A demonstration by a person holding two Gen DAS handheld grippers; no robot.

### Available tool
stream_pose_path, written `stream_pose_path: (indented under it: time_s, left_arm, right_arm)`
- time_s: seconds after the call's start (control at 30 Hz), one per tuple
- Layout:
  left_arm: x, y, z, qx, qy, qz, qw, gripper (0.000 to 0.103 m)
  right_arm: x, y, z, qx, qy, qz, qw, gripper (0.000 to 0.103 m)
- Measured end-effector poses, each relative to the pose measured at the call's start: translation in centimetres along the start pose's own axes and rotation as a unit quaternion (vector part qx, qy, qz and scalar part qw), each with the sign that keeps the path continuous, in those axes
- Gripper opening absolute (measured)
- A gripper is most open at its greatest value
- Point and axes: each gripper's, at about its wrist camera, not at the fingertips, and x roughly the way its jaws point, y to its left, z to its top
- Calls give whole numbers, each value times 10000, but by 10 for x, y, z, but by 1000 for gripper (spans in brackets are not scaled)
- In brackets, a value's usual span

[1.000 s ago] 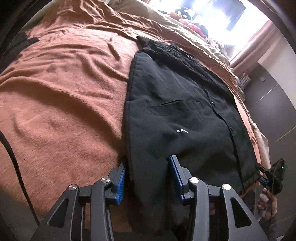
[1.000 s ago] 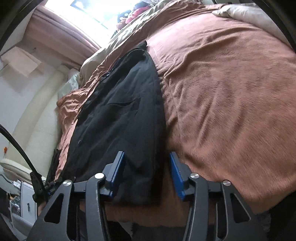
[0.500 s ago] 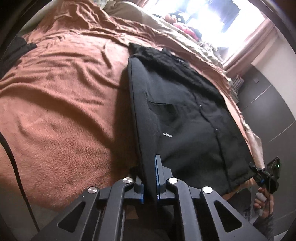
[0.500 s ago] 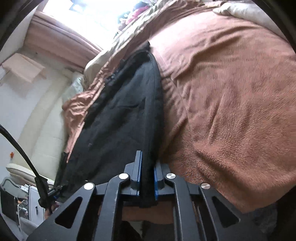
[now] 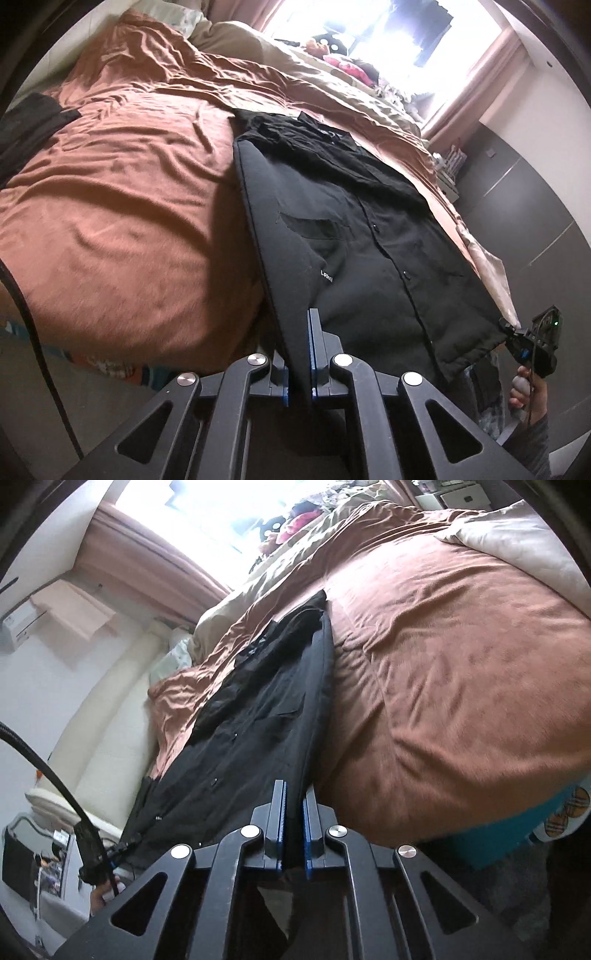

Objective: Fold large clothes
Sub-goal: 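Lift the held shirt hem with both tools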

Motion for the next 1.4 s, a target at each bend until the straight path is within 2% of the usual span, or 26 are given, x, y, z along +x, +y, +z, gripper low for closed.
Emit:
stream_pose_path:
  time_s: [0.17,0.37,0.5,0.63,0.8,0.87,0.9,0.93,0.97,1.07,1.23,1.3,1.33,1.4]
  left_arm:
    - [-10,6,-21,-170,-7,-100,9998,7]
    - [-39,-7,-27,7,-211,-161,9996,7]
    - [-35,-4,-27,66,-207,-46,9998,7]
    - [-27,9,-31,-102,-161,-12,9998,7]
    - [-20,21,-38,-234,-57,32,9997,7]
    - [-20,22,-41,-249,-51,53,9997,7]
    - [-19,23,-42,-254,-52,63,9996,7]
    - [-18,23,-42,-262,-49,73,9996,7]
    - [-18,24,-42,-269,-45,73,9996,7]
    - [-16,28,-44,-299,-12,44,9995,7]
    - [-12,32,-46,-347,62,61,9994,7]
    - [-10,32,-47,-361,78,74,9993,7]
    - [-10,32,-47,-359,78,76,9993,7]
    - [-11,32,-48,-359,51,70,9993,7]
  right_arm:
    - [-26,-11,-24,164,-23,56,9998,4]
    - [-54,-1,-39,-16,-184,193,9996,3]
    - [-43,-6,-40,-124,-123,25,9998,4]
    - [-23,-15,-40,-37,134,-289,9995,4]
    - [2,-19,-40,52,450,-400,9982,6]
    - [7,-18,-38,6,458,-494,9977,18]
    - [10,-18,-37,12,454,-546,9975,52]
    - [14,-20,-36,58,459,-540,9975,91]
    - [17,-23,-36,113,466,-505,9976,97]
    - [28,-34,-34,455,544,-122,9974,97]
    - [55,-42,-30,619,669,296,9954,97]
    - [61,-40,-28,527,645,205,9963,93]
    - [65,-41,-26,491,678,180,9963,69]
    - [73,-41,-25,550,868,106,9946,29]
